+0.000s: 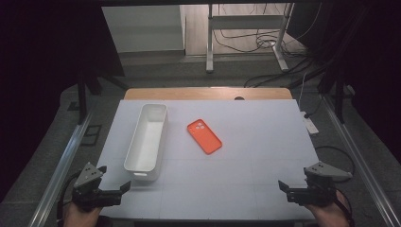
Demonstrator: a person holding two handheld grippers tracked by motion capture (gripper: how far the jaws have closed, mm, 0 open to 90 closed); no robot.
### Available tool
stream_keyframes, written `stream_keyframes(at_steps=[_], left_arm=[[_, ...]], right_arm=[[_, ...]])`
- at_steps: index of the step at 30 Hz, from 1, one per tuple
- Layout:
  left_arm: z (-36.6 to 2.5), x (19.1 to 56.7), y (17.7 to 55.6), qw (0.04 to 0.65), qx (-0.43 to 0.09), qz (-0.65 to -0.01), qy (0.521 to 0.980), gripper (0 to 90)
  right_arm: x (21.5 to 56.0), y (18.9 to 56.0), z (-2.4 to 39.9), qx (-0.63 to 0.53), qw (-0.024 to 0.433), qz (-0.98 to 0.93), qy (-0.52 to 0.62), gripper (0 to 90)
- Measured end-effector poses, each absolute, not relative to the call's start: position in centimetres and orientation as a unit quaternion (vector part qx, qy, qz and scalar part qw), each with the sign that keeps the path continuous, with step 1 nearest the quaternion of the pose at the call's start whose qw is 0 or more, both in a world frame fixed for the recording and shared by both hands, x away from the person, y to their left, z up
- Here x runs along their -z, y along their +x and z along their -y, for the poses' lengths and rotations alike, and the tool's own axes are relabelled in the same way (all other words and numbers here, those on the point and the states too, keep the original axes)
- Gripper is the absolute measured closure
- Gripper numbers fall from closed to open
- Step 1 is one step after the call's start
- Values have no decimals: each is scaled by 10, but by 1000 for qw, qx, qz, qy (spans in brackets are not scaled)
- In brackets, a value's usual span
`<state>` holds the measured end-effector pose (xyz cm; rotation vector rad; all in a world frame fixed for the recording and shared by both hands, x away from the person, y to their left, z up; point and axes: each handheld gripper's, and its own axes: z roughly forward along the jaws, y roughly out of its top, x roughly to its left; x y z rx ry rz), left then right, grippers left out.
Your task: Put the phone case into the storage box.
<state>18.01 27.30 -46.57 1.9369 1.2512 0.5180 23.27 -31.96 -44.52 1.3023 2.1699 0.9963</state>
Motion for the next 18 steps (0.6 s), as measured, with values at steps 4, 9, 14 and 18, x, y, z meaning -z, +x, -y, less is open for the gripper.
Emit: stream_keyframes(at_steps=[4,9,14,18], left_arm=[[-273,466,180,380,-201,-488,760,0],[-273,466,181,379,-198,-486,762,0],[-272,466,181,376,-199,-484,765,0],[-272,466,181,378,-198,-483,765,0]], right_arm=[[445,233,318,-355,209,-784,464,0],[446,235,317,-348,201,-789,465,0],[447,236,318,-348,195,-788,469,0],[447,237,318,-347,194,-788,471,0]])
